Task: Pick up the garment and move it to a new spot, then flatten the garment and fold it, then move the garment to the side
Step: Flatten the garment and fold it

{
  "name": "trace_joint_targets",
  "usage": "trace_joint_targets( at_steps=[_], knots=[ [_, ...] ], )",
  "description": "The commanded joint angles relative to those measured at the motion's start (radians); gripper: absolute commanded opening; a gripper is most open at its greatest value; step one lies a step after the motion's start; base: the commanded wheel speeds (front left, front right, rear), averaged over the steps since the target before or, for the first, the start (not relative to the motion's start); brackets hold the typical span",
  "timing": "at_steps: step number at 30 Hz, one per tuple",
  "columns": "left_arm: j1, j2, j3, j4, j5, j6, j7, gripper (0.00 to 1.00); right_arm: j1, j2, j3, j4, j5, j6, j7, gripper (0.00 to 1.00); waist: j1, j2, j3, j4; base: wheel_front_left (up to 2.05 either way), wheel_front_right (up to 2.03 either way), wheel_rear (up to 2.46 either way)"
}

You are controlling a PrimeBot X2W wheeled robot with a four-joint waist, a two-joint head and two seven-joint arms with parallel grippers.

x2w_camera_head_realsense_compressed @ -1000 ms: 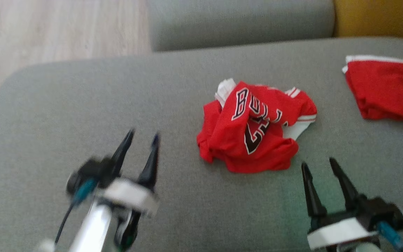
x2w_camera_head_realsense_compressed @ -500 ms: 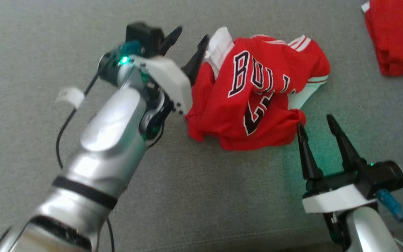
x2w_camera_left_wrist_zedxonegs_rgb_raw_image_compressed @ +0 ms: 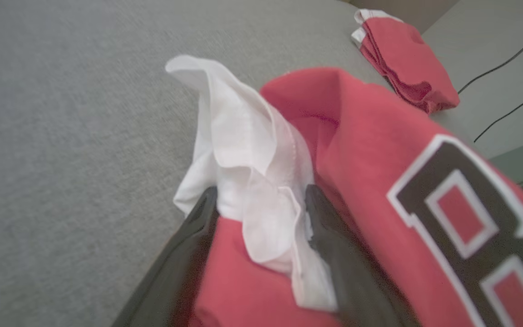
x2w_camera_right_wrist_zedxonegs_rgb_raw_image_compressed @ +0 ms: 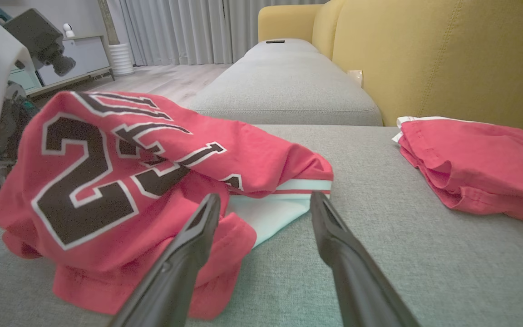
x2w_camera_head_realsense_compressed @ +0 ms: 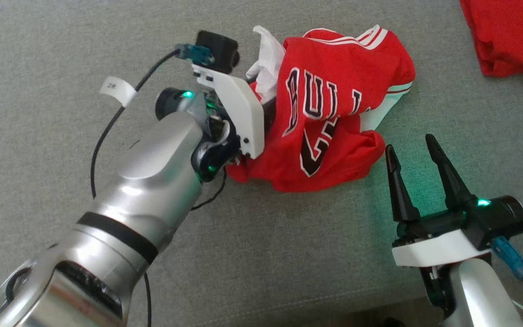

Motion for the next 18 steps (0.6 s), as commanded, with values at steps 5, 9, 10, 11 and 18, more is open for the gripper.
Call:
trace_joint_targets(
  at_steps=[5, 9, 10, 11, 18],
  knots=[
    [-0.04, 0.015, -0.066, -0.008, -0.052, -0.014, -0.003, 0.0, -0.011, -0.008, 0.032, -0.026, 0.0, 0.002, -0.004, 1.0, -0.0001, 0.0, -0.003, -0.014, 0.0, 0.0, 0.0],
    [-0.08, 0.015, -0.099, -0.004, -0.034, -0.018, -0.149, 0.0, -0.01, -0.007, 0.038, -0.018, 0.002, 0.002, -0.004, 1.0, -0.0001, 0.0, -0.025, -0.023, 0.0, 0.0, 0.0],
    [-0.097, 0.015, -0.103, -0.001, -0.026, -0.019, -0.192, 0.0, -0.009, -0.007, 0.038, -0.016, 0.003, 0.002, -0.004, 1.0, -0.0001, 0.0, -0.033, -0.026, 0.0, 0.0, 0.0],
    [-0.118, 0.015, -0.108, 0.007, -0.014, -0.019, -0.232, 0.0, -0.007, -0.006, 0.039, -0.014, 0.004, 0.002, -0.004, 1.0, -0.0001, 0.0, -0.044, -0.029, 0.0, 0.0, 0.0],
    [-0.312, 0.041, -0.115, 0.077, 0.131, -0.015, -0.392, 0.0, 0.027, -0.001, 0.04, -0.01, 0.01, 0.002, -0.004, 1.0, -0.0001, 0.0, -0.142, -0.055, 0.0, 0.0, 0.0]
  ],
)
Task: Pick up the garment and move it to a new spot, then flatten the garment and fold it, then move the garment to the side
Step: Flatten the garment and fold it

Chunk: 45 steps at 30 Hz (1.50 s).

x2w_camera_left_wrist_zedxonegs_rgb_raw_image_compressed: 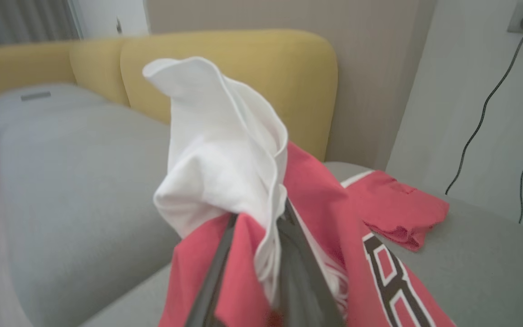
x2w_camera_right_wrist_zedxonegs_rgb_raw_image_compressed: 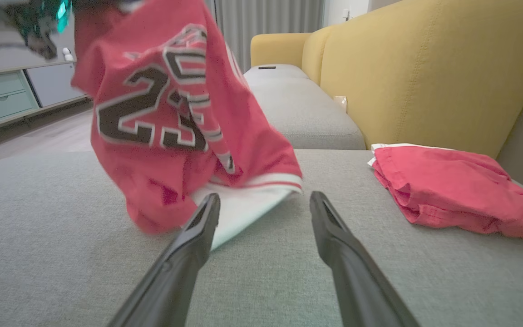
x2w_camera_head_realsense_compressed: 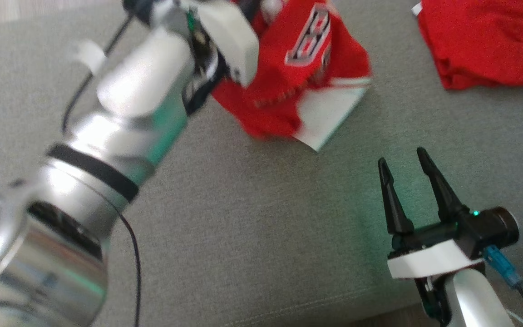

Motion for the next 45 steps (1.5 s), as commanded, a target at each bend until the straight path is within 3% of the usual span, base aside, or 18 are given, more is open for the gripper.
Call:
trace_joint_targets(
  at_steps=[1, 7, 11, 16, 17, 18, 24, 30, 34, 40, 45],
  knots=[
    [-0.097, 0.034, 0.026, -0.032, 0.041, 0.004, -0.016, 0.0, 0.014, -0.001, 0.018, -0.028, 0.008, 0.002, -0.004, 1.0, -0.0001, 0.0, -0.042, -0.012, 0.0, 0.0, 0.0],
    [-0.097, 0.118, 0.063, -0.317, 0.289, 0.047, -0.019, 0.0, 0.04, 0.002, 0.004, -0.035, 0.007, 0.002, -0.004, 1.0, -0.0001, 0.0, -0.073, -0.003, 0.0, 0.0, 0.0],
    [0.095, 0.148, 0.014, -0.506, 0.432, 0.074, -0.019, 0.0, 0.05, 0.004, 0.0, -0.044, 0.008, 0.002, -0.004, 1.0, -0.0001, 0.0, -0.072, 0.017, 0.0, 0.0, 0.0],
    [0.353, 0.134, -0.057, -0.58, 0.531, 0.09, -0.019, 0.0, 0.039, 0.004, 0.003, -0.053, 0.006, 0.002, -0.004, 1.0, -0.0001, 0.0, -0.04, 0.036, 0.0, 0.0, 0.0],
    [0.445, 0.123, -0.051, -0.582, 0.531, 0.079, -0.019, 0.64, 0.029, 0.004, 0.004, -0.053, 0.005, 0.002, -0.004, 1.0, -0.0001, 0.0, -0.028, 0.037, 0.0, 0.0, 0.0],
    [0.484, 0.118, -0.04, -0.579, 0.528, 0.074, -0.019, 1.0, 0.026, 0.005, 0.007, -0.052, 0.004, 0.002, -0.004, 1.0, -0.0001, 0.0, -0.025, 0.037, 0.0, 0.0, 0.0],
    [0.613, 0.091, 0.005, -0.6, 0.53, 0.044, -0.019, 1.0, 0.023, 0.005, -0.005, -0.049, 0.003, 0.002, -0.004, 1.0, -0.0001, 0.0, -0.03, 0.042, 0.0, 0.0, 0.0],
    [0.711, 0.064, 0.092, -0.64, 0.417, 0.02, -0.019, 1.0, 0.045, 0.005, -0.023, -0.047, 0.004, 0.002, -0.004, 1.0, -0.0001, 0.0, -0.053, 0.047, 0.0, 0.0, 0.0],
    [0.679, 0.026, 0.126, -0.615, 0.327, 0.019, 0.035, 1.0, 0.052, 0.005, -0.021, -0.051, 0.004, 0.002, -0.004, 1.0, -0.0001, 0.0, -0.049, 0.048, 0.0, 0.0, 0.0],
    [0.528, 0.0, 0.066, -0.545, 0.295, 0.03, 0.201, 1.0, 0.041, 0.005, -0.027, -0.061, 0.001, 0.002, -0.004, 1.0, -0.0001, 0.0, -0.02, 0.006, 0.0, 0.0, 0.0],
    [0.463, -0.002, -0.055, -0.556, 0.222, 0.042, 0.288, 1.0, 0.044, 0.005, -0.088, -0.095, -0.001, 0.002, -0.004, 1.0, -0.0001, 0.0, 0.013, -0.057, 0.0, 0.0, 0.0]
  ],
)
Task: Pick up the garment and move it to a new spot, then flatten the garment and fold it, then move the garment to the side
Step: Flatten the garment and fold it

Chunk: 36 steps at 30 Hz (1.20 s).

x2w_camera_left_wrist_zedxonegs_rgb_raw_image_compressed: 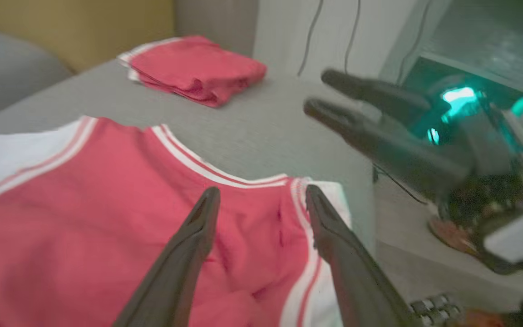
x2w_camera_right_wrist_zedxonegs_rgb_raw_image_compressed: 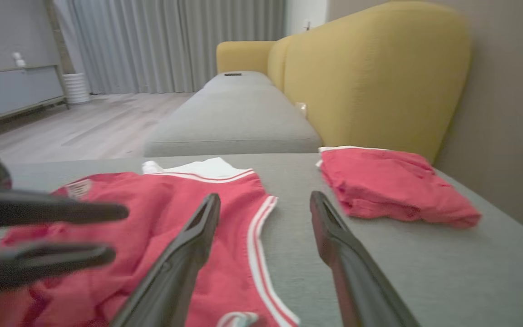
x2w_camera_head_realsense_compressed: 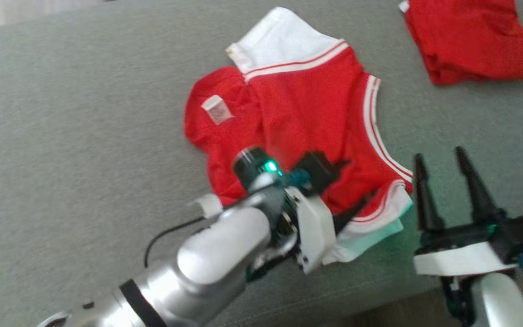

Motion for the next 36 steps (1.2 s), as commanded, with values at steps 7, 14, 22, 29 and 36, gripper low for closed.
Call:
trace_joint_targets(
  at_steps=[7, 14, 22, 29, 36],
  knots=[
    [-0.078, -0.007, -0.134, 0.012, -0.009, 0.028, 0.017, 1.0, -0.024, -0.005, -0.046, -0.093, 0.021, 0.002, -0.004, 1.0, 0.0, 0.0, 0.088, -0.1, 0.0, 0.0, 0.0],
    [-0.116, -0.007, -0.177, 0.069, 0.033, 0.069, -0.056, 1.0, -0.035, -0.005, -0.038, -0.092, 0.041, 0.002, -0.004, 1.0, 0.0, 0.0, 0.128, -0.131, 0.0, 0.0, 0.0],
    [-0.125, -0.007, -0.188, 0.228, 0.225, 0.038, 0.051, 0.84, -0.051, -0.005, -0.027, -0.088, 0.049, 0.002, -0.004, 1.0, 0.0, 0.0, 0.146, -0.156, 0.0, 0.0, 0.0],
    [-0.113, -0.007, -0.187, 0.239, 0.241, 0.012, -0.018, 0.0, -0.04, -0.005, -0.035, -0.083, 0.049, 0.002, -0.004, 1.0, 0.0, 0.0, 0.116, -0.148, 0.0, 0.0, 0.0],
    [-0.203, -0.007, -0.091, 0.053, -0.01, 0.038, -0.228, 0.0, -0.015, -0.005, -0.022, -0.064, 0.042, 0.002, -0.004, 1.0, 0.0, 0.0, 0.01, -0.13, 0.0, 0.0, 0.0]
  ],
)
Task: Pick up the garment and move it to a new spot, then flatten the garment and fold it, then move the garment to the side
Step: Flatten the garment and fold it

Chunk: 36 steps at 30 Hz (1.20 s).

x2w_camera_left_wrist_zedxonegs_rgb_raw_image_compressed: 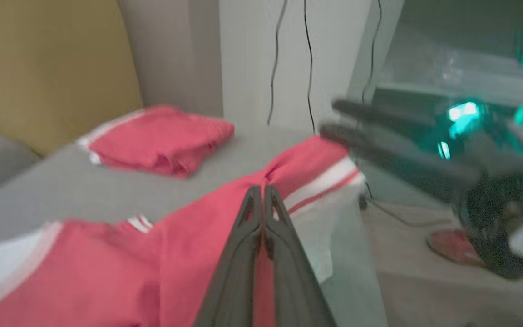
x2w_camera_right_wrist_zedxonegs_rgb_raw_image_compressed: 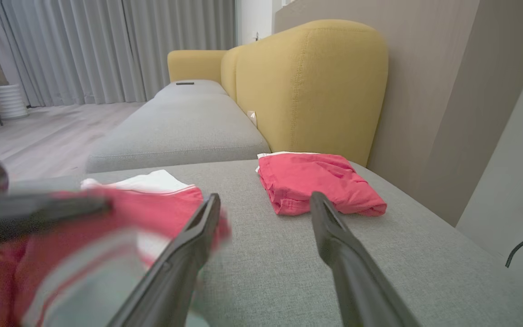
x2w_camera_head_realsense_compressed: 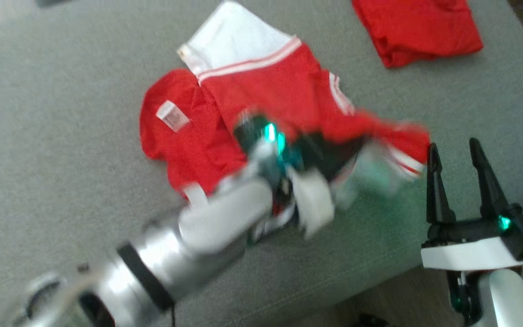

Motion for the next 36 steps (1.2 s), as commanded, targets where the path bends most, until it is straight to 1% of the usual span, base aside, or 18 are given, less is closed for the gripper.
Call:
trace_joint_targets(
  at_steps=[1, 3, 5, 6, 8, 10, 12, 14, 16, 18, 21, 24, 28, 29, 30, 31, 33, 36],
  knots=[
    [-0.099, -0.008, 0.06, -0.048, -0.031, 0.01, -0.022, 0.0, 0.005, -0.006, 0.023, -0.025, -0.004, 0.002, -0.004, 1.0, 0.0, 0.0, -0.048, 0.012, 0.0, 0.0, 0.0],
    [-0.172, -0.008, 0.118, -0.068, -0.096, 0.033, -0.051, 0.0, 0.016, -0.006, 0.025, -0.021, -0.01, 0.002, -0.004, 1.0, 0.0, 0.0, -0.08, 0.02, 0.0, 0.0, 0.0],
    [-0.236, -0.008, 0.2, -0.08, -0.172, 0.055, -0.068, 0.0, 0.025, -0.006, 0.028, -0.019, -0.017, 0.002, -0.004, 1.0, 0.0, 0.0, -0.105, 0.025, 0.0, 0.0, 0.0],
    [-0.263, -0.008, 0.247, -0.088, -0.207, 0.065, -0.071, 0.0, 0.031, -0.006, 0.027, -0.019, -0.02, 0.002, -0.004, 1.0, 0.0, 0.0, -0.118, 0.029, 0.0, 0.0, 0.0],
    [-0.291, -0.008, 0.375, -0.14, -0.254, 0.087, -0.073, 0.0, 0.041, -0.006, 0.02, -0.022, -0.024, 0.002, -0.004, 1.0, 0.0, 0.0, -0.132, 0.041, 0.0, 0.0, 0.0],
    [-0.268, -0.008, 0.473, -0.169, -0.281, 0.095, -0.073, 0.0, 0.051, -0.006, 0.011, -0.029, -0.028, 0.002, -0.004, 1.0, 0.0, 0.0, -0.14, 0.059, 0.0, 0.0, 0.0],
    [-0.203, -0.008, 0.529, -0.169, -0.303, 0.088, -0.073, 0.0, 0.062, -0.006, 0.001, -0.035, -0.033, 0.002, -0.004, 1.0, 0.0, 0.0, -0.144, 0.083, 0.0, 0.0, 0.0],
    [-0.111, -0.008, 0.565, -0.155, -0.282, 0.079, -0.073, 0.0, 0.072, -0.006, -0.007, -0.04, -0.035, 0.002, -0.004, 1.0, 0.0, 0.0, -0.146, 0.107, 0.0, 0.0, 0.0],
    [0.012, -0.008, 0.608, -0.141, -0.258, 0.071, -0.074, 0.0, 0.077, -0.006, -0.011, -0.045, -0.037, 0.002, -0.004, 1.0, 0.0, 0.0, -0.143, 0.129, 0.0, 0.0, 0.0],
    [0.149, -0.008, 0.66, -0.133, -0.261, 0.059, -0.074, 0.0, 0.078, -0.006, -0.014, -0.05, -0.038, 0.002, -0.004, 1.0, 0.0, 0.0, -0.136, 0.151, 0.0, 0.0, 0.0],
    [0.319, -0.008, 0.735, -0.139, -0.208, 0.027, -0.074, 0.0, 0.076, -0.006, -0.017, -0.056, -0.041, 0.002, -0.004, 1.0, 0.0, 0.0, -0.123, 0.18, 0.0, 0.0, 0.0],
    [0.449, -0.008, 0.823, -0.179, -0.143, 0.003, -0.074, 0.0, 0.079, -0.006, -0.022, -0.062, -0.046, 0.002, -0.004, 1.0, 0.0, 0.0, -0.112, 0.209, 0.0, 0.0, 0.0],
    [0.577, -0.008, 0.908, -0.219, -0.117, -0.012, -0.074, 0.0, 0.086, -0.006, -0.028, -0.064, -0.049, 0.002, -0.004, 1.0, 0.0, 0.0, -0.104, 0.241, 0.0, 0.0, 0.0],
    [0.619, -0.008, 0.915, -0.199, -0.128, -0.015, -0.074, 0.47, 0.087, -0.006, -0.03, -0.063, -0.048, 0.002, -0.004, 1.0, 0.0, 0.0, -0.102, 0.252, 0.0, 0.0, 0.0],
    [0.633, -0.008, 0.909, -0.176, -0.129, -0.016, -0.074, 0.88, 0.087, -0.006, -0.03, -0.062, -0.048, 0.002, -0.004, 1.0, 0.0, 0.0, -0.103, 0.256, 0.0, 0.0, 0.0],
    [0.638, -0.008, 0.914, -0.164, -0.122, -0.012, -0.074, 1.0, 0.087, -0.006, -0.03, -0.061, -0.048, 0.002, -0.004, 1.0, 0.0, 0.0, -0.103, 0.26, 0.0, 0.0, 0.0],
    [0.642, -0.008, 0.924, -0.16, -0.113, -0.007, -0.074, 1.0, 0.087, -0.006, -0.031, -0.06, -0.048, 0.002, -0.004, 1.0, 0.0, 0.0, -0.105, 0.263, 0.0, 0.0, 0.0],
    [0.656, -0.008, 0.954, -0.146, -0.067, 0.022, -0.074, 1.0, 0.087, -0.006, -0.029, -0.055, -0.047, 0.002, -0.004, 1.0, 0.0, 0.0, -0.114, 0.268, 0.0, 0.0, 0.0]
  ],
)
